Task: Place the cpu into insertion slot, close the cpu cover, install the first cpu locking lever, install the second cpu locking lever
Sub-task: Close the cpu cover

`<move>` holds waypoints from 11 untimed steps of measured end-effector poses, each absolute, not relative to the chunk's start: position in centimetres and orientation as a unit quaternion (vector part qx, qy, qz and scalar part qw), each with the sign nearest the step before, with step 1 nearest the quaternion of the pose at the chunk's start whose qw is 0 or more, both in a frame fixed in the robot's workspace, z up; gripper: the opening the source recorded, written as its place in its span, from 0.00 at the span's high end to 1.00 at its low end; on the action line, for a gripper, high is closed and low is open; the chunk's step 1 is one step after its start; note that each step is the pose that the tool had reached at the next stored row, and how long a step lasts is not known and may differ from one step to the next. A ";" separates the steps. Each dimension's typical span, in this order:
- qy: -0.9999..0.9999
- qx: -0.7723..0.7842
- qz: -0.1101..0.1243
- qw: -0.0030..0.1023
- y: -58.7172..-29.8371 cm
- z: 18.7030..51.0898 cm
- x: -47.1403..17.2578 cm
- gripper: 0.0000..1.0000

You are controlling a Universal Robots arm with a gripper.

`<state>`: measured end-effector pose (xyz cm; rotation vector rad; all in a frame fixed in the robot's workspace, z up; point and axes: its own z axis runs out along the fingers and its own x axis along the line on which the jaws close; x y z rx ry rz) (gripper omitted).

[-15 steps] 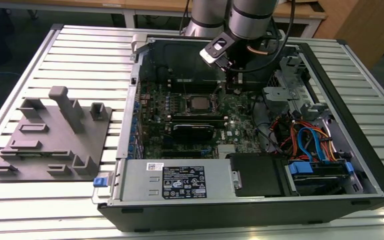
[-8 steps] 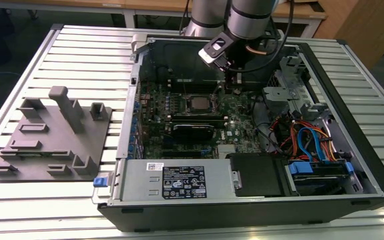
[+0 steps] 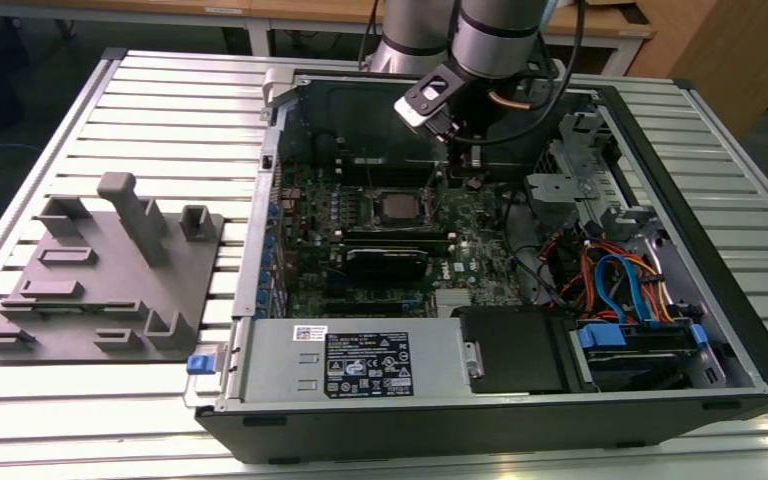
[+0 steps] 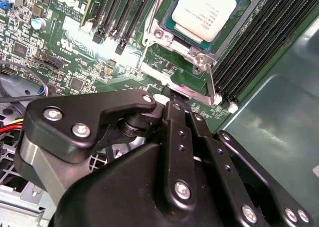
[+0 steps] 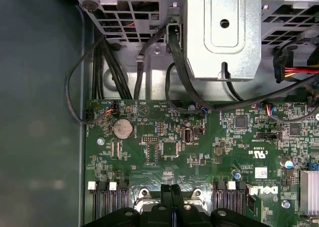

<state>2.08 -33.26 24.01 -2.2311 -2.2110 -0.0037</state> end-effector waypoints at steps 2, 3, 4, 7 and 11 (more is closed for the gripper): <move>-0.704 -0.710 -0.001 0.000 -33.3 24.0 2.0 0.90; -0.704 -0.710 -0.001 0.000 -33.3 24.0 2.0 0.90; -0.704 -0.710 -0.001 0.000 -33.3 24.0 2.0 0.90; -0.704 -0.710 -0.001 0.000 -33.3 24.0 1.8 0.90; -0.704 -0.710 -0.001 0.000 -33.3 24.0 1.6 0.90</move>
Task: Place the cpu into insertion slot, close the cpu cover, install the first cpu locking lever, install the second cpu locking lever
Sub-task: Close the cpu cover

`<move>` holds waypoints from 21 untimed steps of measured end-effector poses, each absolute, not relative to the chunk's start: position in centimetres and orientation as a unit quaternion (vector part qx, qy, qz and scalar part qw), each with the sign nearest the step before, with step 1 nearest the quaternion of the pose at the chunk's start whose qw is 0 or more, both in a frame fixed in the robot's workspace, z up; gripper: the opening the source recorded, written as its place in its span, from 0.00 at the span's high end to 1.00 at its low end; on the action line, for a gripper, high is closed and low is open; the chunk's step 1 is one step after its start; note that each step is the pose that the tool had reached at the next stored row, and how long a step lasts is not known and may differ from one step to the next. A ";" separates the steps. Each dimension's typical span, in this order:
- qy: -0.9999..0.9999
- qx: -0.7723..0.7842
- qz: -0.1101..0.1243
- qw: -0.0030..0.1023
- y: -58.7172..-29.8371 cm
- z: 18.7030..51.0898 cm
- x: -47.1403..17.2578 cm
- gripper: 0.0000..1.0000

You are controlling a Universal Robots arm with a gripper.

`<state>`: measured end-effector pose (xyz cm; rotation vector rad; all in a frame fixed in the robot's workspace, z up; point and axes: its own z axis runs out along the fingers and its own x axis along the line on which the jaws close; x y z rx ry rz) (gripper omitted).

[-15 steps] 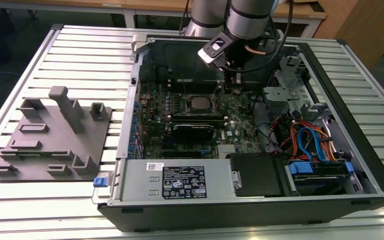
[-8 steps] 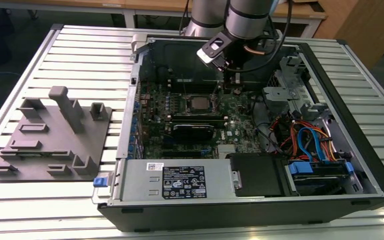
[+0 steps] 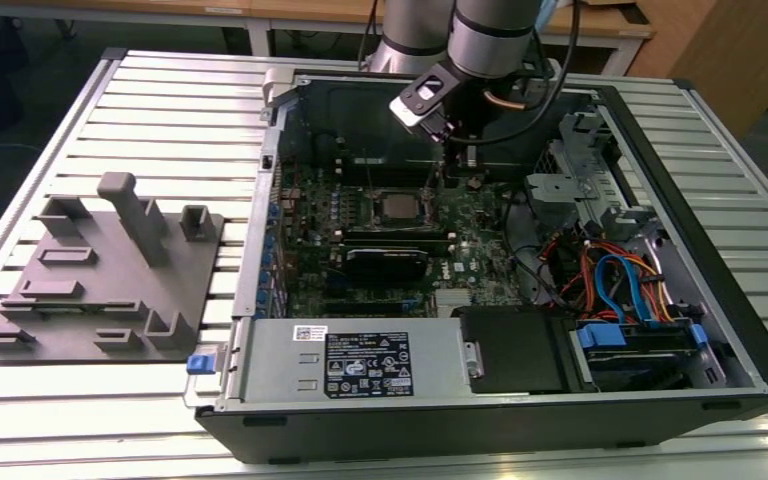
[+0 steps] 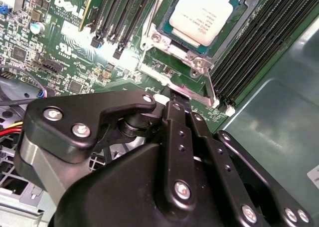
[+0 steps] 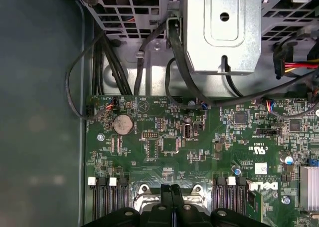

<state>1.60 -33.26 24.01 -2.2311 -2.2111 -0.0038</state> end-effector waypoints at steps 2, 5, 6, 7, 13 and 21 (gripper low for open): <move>-0.704 -0.710 -0.001 0.000 -33.3 24.0 1.4 0.90; -0.704 -0.710 -0.001 0.000 -33.3 24.0 1.3 0.90; -0.704 -0.710 -0.001 0.000 -33.3 24.0 1.3 0.90; -0.704 -0.710 -0.001 0.000 -33.3 24.0 1.3 0.90; -0.704 -0.710 -0.001 0.000 -33.3 24.0 1.0 0.90; -0.704 -0.710 -0.001 0.000 -33.3 24.0 0.7 0.90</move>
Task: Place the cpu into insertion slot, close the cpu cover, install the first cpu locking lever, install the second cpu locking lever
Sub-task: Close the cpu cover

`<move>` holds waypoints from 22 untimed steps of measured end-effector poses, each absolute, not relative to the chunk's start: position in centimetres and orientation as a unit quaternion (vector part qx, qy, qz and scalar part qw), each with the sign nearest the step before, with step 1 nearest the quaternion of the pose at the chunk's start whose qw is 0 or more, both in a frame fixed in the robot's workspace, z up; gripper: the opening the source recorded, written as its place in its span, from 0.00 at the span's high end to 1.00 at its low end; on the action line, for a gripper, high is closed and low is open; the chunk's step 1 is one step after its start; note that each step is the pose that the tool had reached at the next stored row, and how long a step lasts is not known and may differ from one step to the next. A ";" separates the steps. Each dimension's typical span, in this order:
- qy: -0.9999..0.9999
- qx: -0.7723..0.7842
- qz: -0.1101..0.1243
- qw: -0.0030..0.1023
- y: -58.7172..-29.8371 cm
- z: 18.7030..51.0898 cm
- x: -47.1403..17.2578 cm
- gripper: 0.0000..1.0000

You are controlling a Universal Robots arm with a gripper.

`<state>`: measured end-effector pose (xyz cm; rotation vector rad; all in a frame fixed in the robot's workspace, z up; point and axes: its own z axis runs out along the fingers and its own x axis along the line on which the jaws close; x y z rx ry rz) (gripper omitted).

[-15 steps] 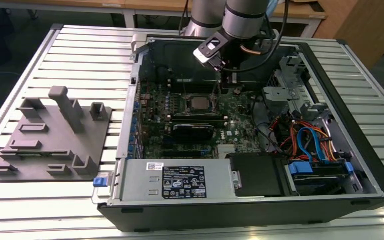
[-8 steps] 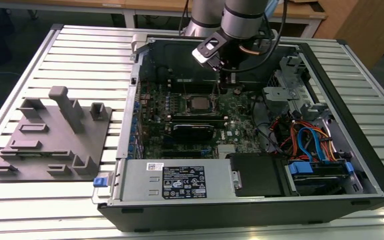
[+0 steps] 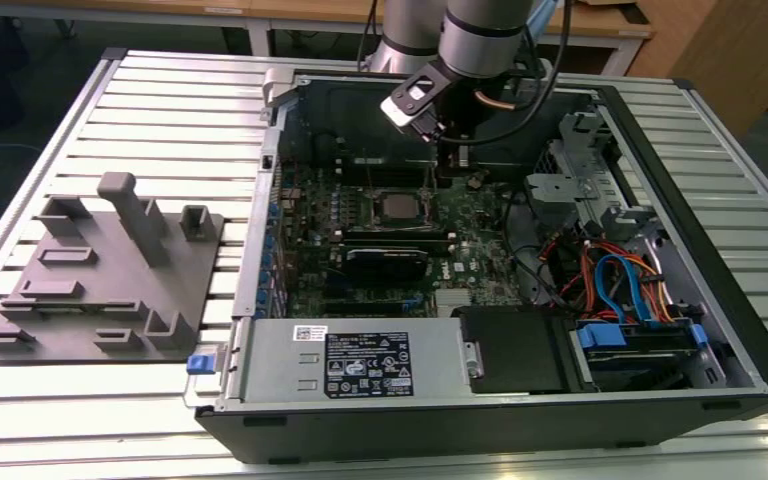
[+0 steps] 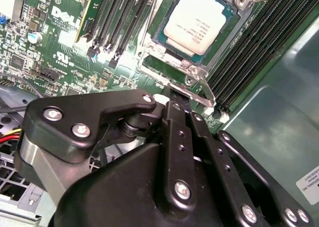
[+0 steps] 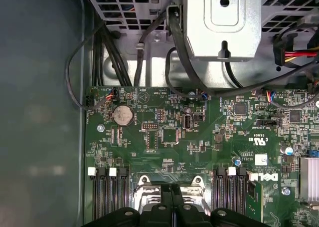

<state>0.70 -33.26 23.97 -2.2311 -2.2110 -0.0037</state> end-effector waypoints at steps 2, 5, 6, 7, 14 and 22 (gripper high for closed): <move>-0.704 -0.710 -0.001 0.000 -33.3 24.0 0.6 0.90; -0.704 -0.710 -0.001 0.000 -33.3 24.0 0.6 0.90; -0.704 -0.710 -0.001 0.000 -33.3 24.0 0.6 0.90; -0.704 -0.710 -0.001 0.000 -33.3 24.0 0.6 0.90; -0.704 -0.710 -0.001 0.001 -33.3 23.9 0.2 0.90; -0.704 -0.710 -0.001 0.001 -33.3 23.8 -0.1 0.90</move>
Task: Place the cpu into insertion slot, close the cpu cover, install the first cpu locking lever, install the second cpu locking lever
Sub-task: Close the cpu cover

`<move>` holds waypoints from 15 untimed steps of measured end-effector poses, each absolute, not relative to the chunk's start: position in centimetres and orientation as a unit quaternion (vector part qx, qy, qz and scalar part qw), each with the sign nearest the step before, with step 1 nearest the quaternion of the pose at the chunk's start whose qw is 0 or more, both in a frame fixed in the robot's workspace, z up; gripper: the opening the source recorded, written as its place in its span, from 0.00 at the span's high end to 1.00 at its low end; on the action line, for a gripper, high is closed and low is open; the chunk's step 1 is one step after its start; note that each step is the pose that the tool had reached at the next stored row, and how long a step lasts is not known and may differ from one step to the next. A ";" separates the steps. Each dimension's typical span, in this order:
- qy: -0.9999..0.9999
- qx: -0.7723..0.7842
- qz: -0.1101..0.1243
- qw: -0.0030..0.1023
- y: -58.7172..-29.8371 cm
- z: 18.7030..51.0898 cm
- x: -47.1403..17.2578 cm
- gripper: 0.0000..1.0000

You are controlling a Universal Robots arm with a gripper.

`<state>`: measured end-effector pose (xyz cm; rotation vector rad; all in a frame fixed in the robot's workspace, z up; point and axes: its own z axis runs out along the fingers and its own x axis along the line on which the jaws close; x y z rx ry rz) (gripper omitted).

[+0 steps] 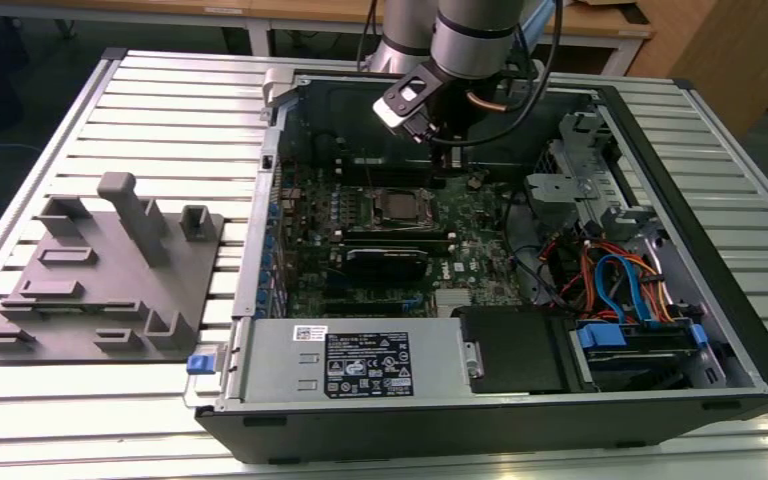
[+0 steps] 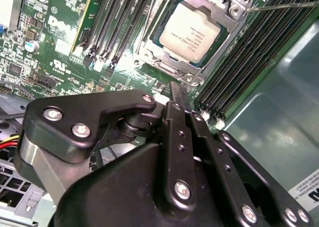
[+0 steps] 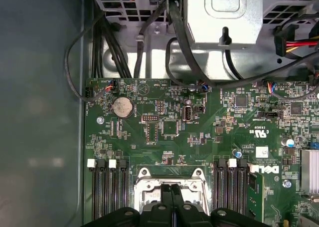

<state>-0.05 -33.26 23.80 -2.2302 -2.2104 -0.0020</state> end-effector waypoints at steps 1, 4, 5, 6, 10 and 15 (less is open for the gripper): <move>-0.704 -0.710 0.000 0.001 -33.3 23.8 -0.1 0.90; -0.704 -0.710 0.000 0.002 -33.3 23.8 -0.1 0.90; -0.704 -0.710 0.000 0.002 -33.3 23.8 -0.1 0.90; -0.704 -0.710 0.000 0.002 -33.3 23.8 -0.1 0.90; -0.704 -0.710 0.000 0.002 -33.4 23.8 -0.1 0.90; -0.704 -0.710 0.000 0.002 -33.4 23.8 -0.1 0.90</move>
